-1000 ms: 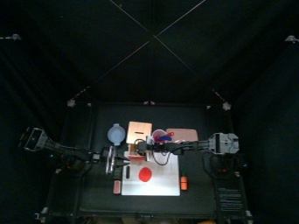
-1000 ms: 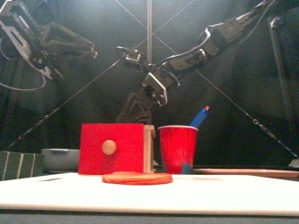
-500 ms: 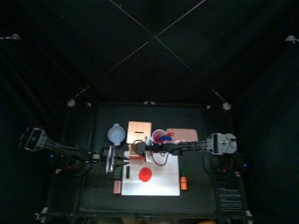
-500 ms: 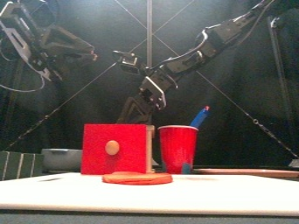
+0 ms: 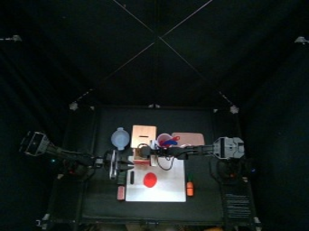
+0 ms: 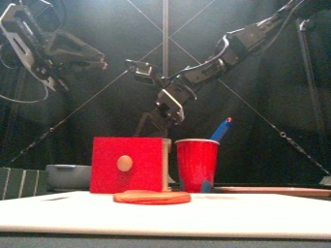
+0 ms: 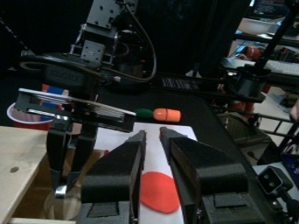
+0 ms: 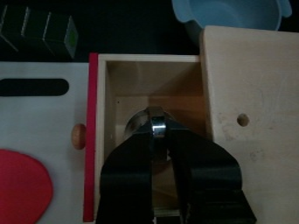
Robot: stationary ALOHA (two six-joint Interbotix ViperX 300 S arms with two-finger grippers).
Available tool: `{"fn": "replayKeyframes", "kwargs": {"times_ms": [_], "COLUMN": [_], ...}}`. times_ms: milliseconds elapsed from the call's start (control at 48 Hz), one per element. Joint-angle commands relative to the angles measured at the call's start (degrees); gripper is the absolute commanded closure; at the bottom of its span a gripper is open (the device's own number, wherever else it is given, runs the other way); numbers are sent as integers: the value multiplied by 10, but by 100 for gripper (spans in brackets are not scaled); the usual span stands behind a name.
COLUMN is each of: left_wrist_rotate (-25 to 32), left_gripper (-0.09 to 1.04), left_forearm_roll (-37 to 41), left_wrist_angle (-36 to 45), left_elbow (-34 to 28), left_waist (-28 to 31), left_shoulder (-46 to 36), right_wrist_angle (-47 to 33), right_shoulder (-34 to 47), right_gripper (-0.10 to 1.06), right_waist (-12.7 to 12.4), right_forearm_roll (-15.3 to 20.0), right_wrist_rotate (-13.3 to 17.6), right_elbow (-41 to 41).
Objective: Get the cutter from the drawer then cut the dough then place the extra dough in the bowl
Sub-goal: Place the cutter on the board
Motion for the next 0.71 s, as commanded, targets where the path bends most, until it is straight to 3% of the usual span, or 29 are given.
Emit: {"fn": "replayKeyframes", "kwargs": {"times_ms": [21, 188, 438, 521, 708], "left_wrist_rotate": [0, 0, 0, 0, 1], "left_gripper": [30, 30, 30, 30, 30], "left_forearm_roll": [-3, -4, -10, -10, -10], "left_wrist_angle": [-4, -4, -4, -4, -4], "left_elbow": [-5, -4, -1, 1, 1], "left_waist": [-1, -1, -1, -1, 5], "left_shoulder": [-1, -1, -1, -1, -1], "right_wrist_angle": [2, 4, 4, 4, 4], "right_shoulder": [-53, -94, -173, -208, -287], "right_gripper": [56, 56, 56, 56, 56], "right_waist": [8, 10, 12, 20, 50], "right_forearm_roll": [-15, -37, -100, -121, -125], "right_wrist_rotate": [2, 1, 0, 4, 5], "right_elbow": [-12, -6, 35, 67, 174]}}
